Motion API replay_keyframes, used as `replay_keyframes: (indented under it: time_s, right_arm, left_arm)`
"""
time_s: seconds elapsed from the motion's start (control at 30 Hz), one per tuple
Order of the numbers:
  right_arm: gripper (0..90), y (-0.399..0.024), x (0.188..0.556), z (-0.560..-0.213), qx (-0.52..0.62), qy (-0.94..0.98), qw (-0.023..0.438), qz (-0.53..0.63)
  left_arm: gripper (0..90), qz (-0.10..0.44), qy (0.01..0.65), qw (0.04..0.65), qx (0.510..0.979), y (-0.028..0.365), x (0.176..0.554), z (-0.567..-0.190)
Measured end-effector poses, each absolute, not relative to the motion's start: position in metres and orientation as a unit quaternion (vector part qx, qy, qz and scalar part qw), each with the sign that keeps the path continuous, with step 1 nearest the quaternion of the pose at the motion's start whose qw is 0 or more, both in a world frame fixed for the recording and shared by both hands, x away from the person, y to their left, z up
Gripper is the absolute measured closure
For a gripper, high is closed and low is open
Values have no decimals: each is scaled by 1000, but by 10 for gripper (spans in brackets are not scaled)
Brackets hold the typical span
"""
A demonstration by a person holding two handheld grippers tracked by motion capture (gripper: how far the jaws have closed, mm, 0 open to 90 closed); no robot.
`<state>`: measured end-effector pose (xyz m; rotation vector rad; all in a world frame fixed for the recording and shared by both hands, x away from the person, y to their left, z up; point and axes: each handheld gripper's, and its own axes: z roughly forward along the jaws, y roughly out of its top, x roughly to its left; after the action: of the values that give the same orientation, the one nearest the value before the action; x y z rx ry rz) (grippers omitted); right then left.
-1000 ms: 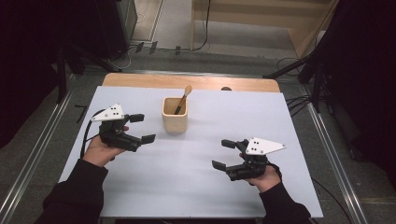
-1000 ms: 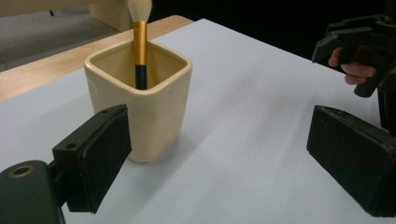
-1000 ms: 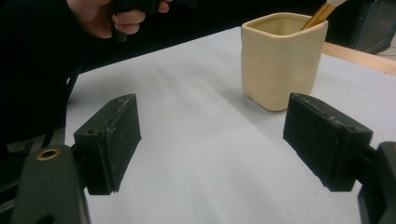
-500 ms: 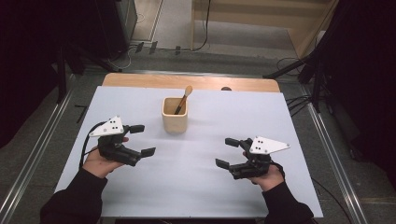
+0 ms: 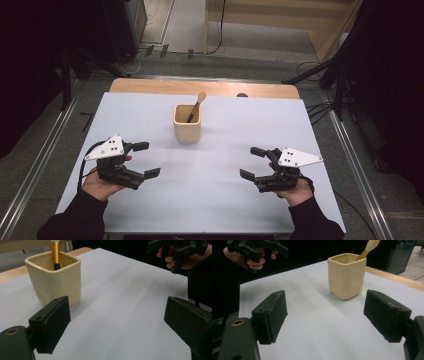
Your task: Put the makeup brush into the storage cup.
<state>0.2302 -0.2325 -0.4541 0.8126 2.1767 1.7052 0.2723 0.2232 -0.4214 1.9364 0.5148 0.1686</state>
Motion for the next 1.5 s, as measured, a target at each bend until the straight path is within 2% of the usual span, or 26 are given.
replay_keyframes:
  time_s: [0.73,1.5]
  right_arm:
    - [199,-263,215,-454,287,743,154,585]
    - [199,-277,208,-457,296,739,164,583]
  left_arm:
    - [73,91,224,557,795,242,252,-430]
    - [71,100,232,553,794,248,256,-437]
